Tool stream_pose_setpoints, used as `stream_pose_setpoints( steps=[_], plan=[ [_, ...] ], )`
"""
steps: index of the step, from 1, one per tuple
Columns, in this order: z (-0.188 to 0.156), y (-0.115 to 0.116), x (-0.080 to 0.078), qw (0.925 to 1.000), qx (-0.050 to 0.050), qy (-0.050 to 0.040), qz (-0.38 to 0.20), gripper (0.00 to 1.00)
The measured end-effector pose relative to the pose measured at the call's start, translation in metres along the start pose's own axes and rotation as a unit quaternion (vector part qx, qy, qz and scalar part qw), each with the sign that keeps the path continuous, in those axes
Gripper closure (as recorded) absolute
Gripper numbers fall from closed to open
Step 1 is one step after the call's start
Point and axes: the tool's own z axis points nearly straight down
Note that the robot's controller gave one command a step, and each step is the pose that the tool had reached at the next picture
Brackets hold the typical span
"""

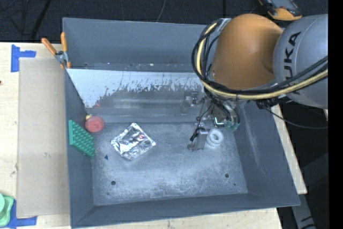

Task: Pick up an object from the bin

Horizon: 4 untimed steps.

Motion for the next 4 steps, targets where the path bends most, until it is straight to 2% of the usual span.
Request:
stream_pose_setpoints(
  steps=[1, 2, 3, 4],
  plan=[
    [0.063, 0.075, 0.013, 1.0000, -0.001, -0.0003, -0.004, 0.00],
    [0.077, 0.081, 0.002, 0.9994, 0.000, -0.0034, -0.035, 0.00],
    [0.163, 0.109, -0.055, 0.9982, 0.000, -0.0031, 0.060, 0.00],
    [0.160, 0.109, -0.055, 0.9982, -0.001, -0.0043, 0.060, 1.00]
  ],
)
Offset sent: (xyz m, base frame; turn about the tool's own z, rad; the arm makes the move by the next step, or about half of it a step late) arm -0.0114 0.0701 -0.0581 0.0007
